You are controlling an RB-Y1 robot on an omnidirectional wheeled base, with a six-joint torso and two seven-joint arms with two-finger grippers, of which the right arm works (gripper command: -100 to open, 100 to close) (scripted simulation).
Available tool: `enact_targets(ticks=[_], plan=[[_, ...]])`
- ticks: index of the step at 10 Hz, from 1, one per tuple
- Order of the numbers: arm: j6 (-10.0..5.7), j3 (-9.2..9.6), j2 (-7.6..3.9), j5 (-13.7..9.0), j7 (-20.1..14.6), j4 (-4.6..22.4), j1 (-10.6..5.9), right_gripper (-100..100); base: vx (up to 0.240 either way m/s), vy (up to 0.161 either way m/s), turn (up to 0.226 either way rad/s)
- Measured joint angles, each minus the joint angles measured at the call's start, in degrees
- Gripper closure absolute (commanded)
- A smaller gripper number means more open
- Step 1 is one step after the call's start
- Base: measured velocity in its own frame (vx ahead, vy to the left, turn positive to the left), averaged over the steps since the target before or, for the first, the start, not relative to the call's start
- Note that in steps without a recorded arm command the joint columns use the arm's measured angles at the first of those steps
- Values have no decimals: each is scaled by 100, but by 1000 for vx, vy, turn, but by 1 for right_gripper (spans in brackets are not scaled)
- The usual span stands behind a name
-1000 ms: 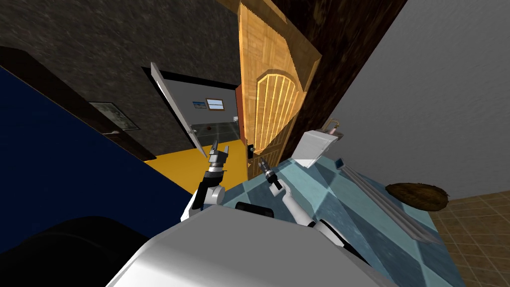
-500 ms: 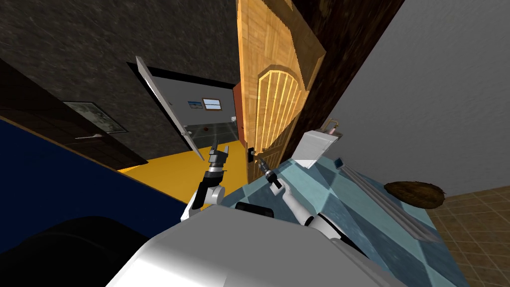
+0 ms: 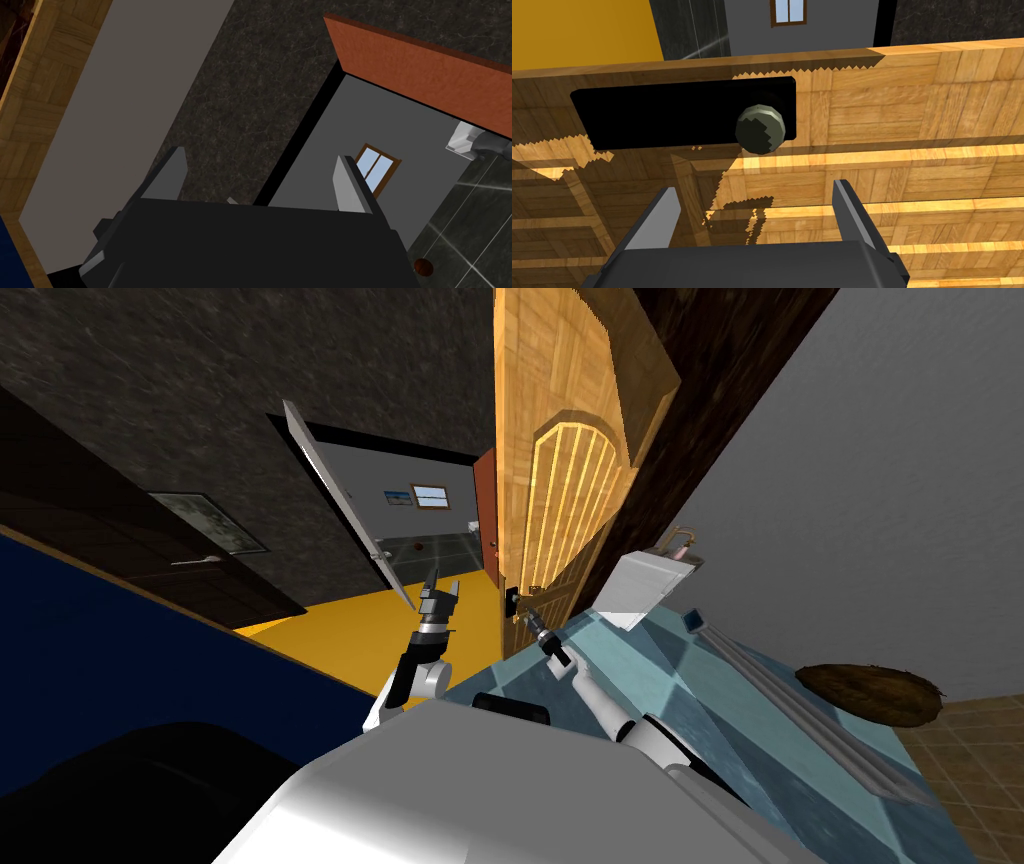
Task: Pull the door open
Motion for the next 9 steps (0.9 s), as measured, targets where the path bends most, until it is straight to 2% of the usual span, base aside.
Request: enact_targets(ticks=[1, 2, 4, 5, 7, 9], plan=[[-96, -29, -88, -34, -76, 157, -78, -100, 40, 168, 183], [-157, -63, -269, -71, -170, 131, -40, -100, 47, 120, 65], [-289, -112, -334, -102, -227, 308, -76, -100, 43, 98, 113], [-329, -148, -467, -136, -298, 322, -90, -100, 55, 78, 75], [-443, -191, -545, -167, -359, 468, -116, -100, 46, 83, 120], [-672, -257, -688, -225, -484, 800, -233, -100, 71, 124, 96]])
